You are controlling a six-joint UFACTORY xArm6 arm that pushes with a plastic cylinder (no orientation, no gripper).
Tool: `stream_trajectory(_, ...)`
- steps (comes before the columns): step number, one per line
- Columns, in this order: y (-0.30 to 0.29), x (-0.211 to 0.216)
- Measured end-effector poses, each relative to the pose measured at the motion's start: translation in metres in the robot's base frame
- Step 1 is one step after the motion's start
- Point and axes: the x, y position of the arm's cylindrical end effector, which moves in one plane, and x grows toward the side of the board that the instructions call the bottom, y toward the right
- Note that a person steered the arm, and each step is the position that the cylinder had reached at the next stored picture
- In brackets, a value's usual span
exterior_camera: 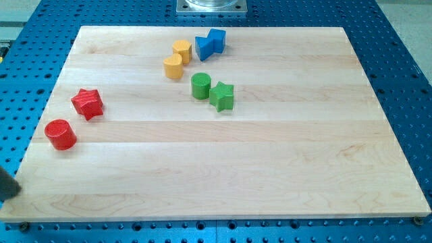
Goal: Move the red circle diagonal to the red star
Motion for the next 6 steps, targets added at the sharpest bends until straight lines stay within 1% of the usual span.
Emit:
stream_trajectory(1,0.016,-0.054)
stream_trajectory(2,0.038,-0.088)
stream_trajectory(3,0.026,-0.063)
stream_trajectory(4,0.089,-0.068)
stream_trajectory(5,0.108,-0.104)
stream_trajectory(6,0.120,-0.080)
